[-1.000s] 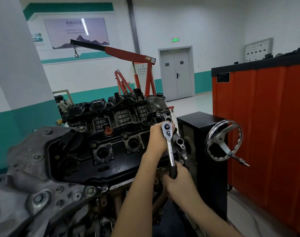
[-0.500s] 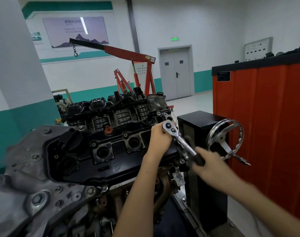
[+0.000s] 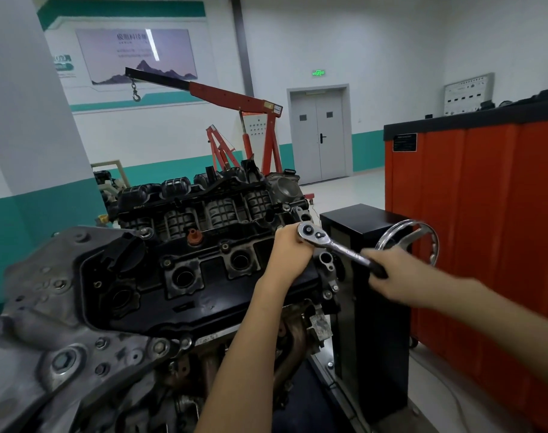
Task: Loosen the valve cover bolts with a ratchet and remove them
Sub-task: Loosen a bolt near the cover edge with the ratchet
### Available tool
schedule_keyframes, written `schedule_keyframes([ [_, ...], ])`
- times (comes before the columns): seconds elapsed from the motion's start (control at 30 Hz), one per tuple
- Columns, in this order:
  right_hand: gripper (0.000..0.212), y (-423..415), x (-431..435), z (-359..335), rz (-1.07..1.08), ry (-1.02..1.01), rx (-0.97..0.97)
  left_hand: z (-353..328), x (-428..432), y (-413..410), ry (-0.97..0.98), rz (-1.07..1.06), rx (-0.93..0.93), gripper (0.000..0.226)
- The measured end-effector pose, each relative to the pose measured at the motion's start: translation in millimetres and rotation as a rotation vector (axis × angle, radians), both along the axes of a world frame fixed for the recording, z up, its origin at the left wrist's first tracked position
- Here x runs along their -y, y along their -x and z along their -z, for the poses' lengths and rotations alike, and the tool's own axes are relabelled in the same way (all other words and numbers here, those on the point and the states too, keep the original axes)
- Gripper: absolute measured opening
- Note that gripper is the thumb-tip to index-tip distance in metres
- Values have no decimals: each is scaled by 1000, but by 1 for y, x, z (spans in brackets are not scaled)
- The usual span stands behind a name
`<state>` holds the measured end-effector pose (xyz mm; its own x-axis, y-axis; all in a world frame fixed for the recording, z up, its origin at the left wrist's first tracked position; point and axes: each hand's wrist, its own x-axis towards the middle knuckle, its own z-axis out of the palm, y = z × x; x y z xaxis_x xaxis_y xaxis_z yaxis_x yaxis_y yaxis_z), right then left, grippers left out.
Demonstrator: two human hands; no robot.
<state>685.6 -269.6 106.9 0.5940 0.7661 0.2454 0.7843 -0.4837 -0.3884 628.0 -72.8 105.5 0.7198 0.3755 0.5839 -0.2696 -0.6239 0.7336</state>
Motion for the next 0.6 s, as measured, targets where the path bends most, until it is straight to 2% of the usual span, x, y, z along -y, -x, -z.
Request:
schedule_keyframes([
  [0.07, 22, -16, 0, -19, 15, 96, 204, 0, 1, 2, 31, -4, 15, 44],
  [0.13, 19, -10, -7, -10, 37, 26, 183, 1, -1, 3, 82, -4, 42, 46],
  [0.23, 25, 38, -20, 40, 54, -308, -194, 4, 1, 3, 100, 13, 51, 52],
  [0.3, 17, 76, -39, 66, 73, -529, -429, 6, 5, 1, 83, 7, 72, 48],
  [0.4, 8, 108, -81, 75, 97, -701, -570, 5, 6, -1, 47, -25, 103, 49],
  [0.5, 12, 107, -81, 72, 77, -679, -553, 2, 1, -1, 18, -53, 69, 52],
  [0.6, 15, 69, -42, 62, 13, -456, -399, 3, -2, 0, 56, -25, 10, 52],
])
